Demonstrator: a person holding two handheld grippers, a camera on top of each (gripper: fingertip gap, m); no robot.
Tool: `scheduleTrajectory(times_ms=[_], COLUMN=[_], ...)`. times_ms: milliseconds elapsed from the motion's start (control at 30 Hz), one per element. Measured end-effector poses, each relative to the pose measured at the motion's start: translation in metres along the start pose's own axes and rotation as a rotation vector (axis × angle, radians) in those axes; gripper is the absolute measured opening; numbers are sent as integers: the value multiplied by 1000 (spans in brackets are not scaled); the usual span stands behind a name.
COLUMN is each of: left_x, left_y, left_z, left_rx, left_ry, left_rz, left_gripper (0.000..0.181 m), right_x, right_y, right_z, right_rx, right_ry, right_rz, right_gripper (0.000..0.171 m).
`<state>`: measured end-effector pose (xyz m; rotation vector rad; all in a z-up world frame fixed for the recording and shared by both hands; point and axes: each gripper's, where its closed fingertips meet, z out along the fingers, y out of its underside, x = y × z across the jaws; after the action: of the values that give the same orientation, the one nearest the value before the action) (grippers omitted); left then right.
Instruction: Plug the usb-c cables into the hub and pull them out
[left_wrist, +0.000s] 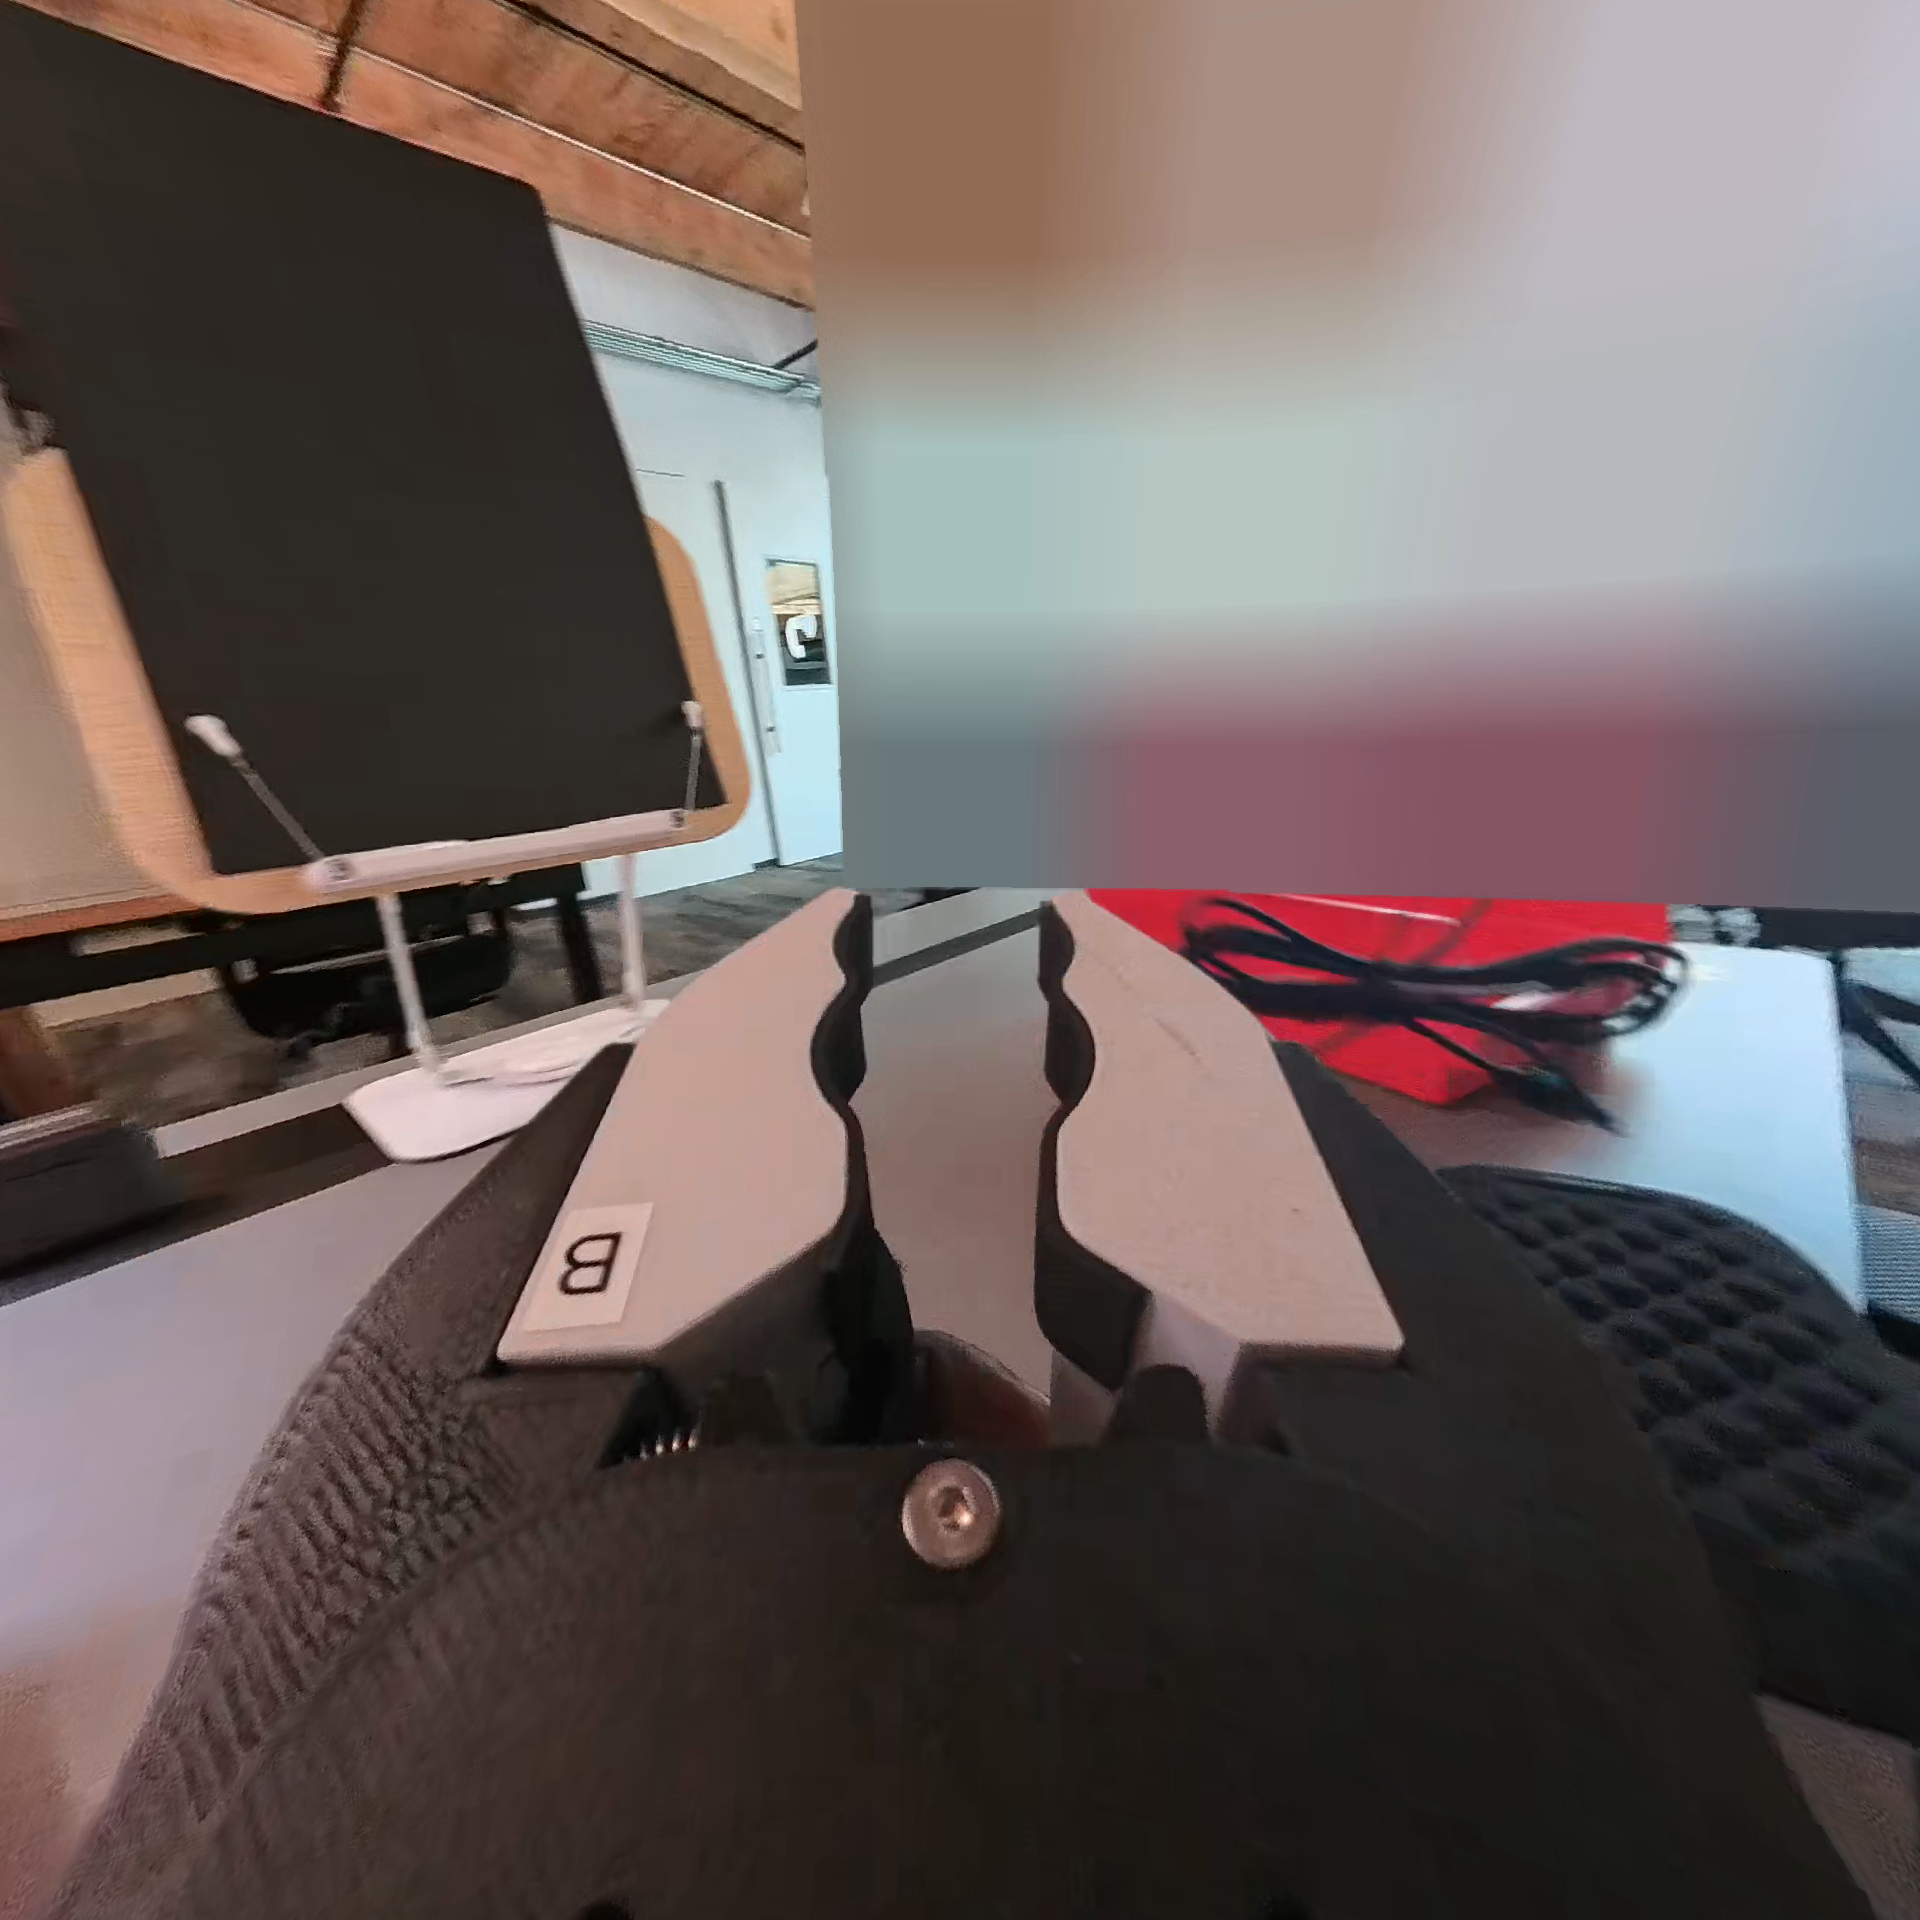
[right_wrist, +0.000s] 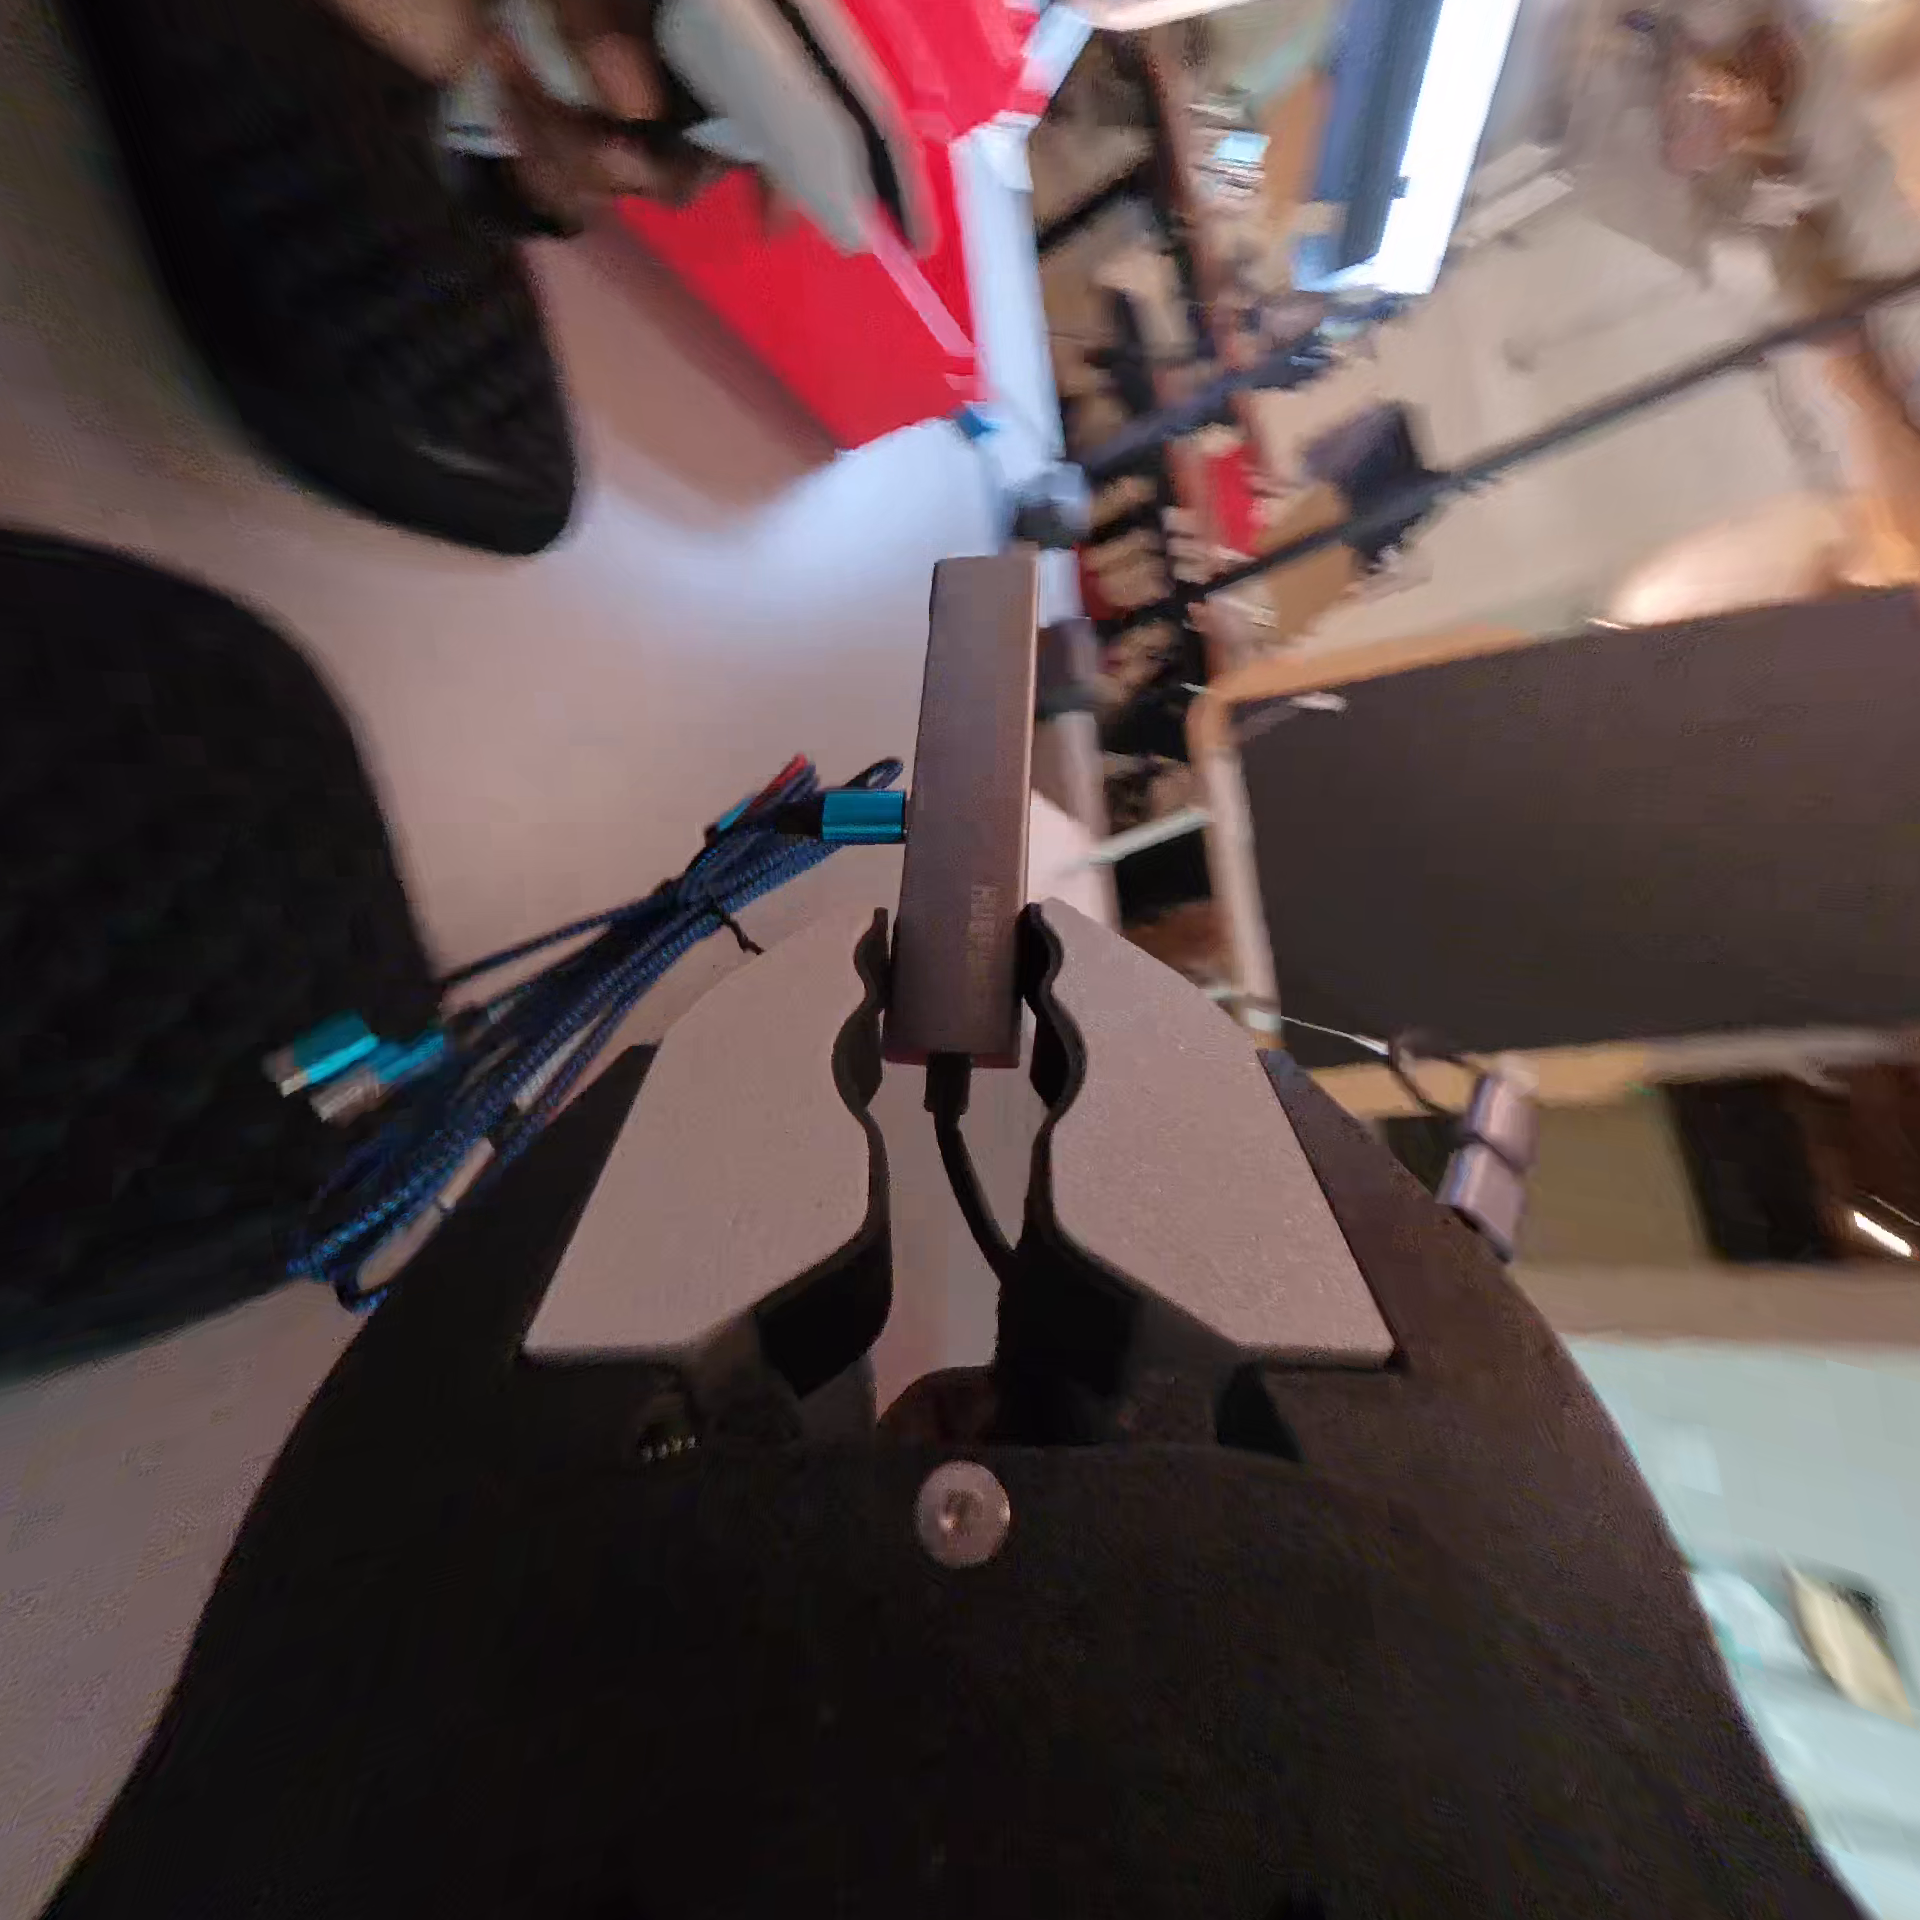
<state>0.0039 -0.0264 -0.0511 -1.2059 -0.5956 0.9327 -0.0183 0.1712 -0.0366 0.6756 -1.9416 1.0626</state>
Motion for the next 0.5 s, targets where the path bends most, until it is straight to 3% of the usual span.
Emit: scheduleTrajectory(times_ms=[133,233,500], left_x=[-19,-29,-42], left_y=[2,-1,0], left_z=[-16,-21,-29], left_rx=[-35,-40,-82], left_ry=[-76,-103,-117], left_rz=[42,75,108], left_gripper=[30,30,29], right_x=[-58,-95,-146], right_y=[3,0,43], right_z=[10,26,63], right_rx=[41,101,-120], right_ry=[-452,-622,-718], right_rz=[137,211,164], right_gripper=[23,23,24])
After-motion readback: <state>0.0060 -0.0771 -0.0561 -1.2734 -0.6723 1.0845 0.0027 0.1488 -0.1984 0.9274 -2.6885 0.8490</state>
